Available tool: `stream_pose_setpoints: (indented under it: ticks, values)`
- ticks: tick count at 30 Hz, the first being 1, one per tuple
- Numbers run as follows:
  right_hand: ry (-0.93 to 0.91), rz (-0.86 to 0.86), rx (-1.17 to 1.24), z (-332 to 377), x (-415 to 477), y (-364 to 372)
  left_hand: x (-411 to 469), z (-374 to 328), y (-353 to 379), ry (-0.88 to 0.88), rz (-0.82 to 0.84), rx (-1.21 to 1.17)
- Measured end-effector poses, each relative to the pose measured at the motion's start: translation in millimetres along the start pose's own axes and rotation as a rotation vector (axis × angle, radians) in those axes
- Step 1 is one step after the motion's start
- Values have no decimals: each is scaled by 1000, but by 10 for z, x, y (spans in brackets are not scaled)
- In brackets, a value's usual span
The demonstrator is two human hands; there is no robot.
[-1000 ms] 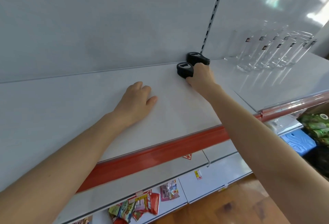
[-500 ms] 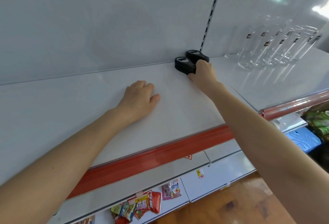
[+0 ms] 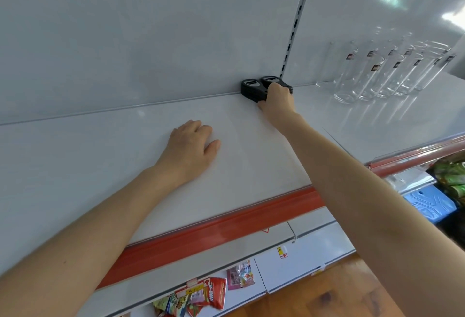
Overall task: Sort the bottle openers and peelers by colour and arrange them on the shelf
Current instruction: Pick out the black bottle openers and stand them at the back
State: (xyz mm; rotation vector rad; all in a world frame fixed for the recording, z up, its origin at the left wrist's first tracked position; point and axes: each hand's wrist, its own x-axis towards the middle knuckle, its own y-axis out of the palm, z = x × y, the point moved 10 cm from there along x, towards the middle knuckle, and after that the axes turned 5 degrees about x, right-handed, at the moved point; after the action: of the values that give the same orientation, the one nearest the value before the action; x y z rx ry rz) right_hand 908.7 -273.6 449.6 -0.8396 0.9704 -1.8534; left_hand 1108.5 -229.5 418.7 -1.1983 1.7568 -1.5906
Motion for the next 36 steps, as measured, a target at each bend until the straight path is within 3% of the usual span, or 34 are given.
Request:
stream_pose_setpoints:
  ticks: [22, 36]
  values:
    - [-9, -21, 40, -70, 19, 6, -15, -24, -6, 12, 19, -15]
    - [-96, -127, 78, -23, -15, -150, -26, -4, 16, -10, 60, -30]
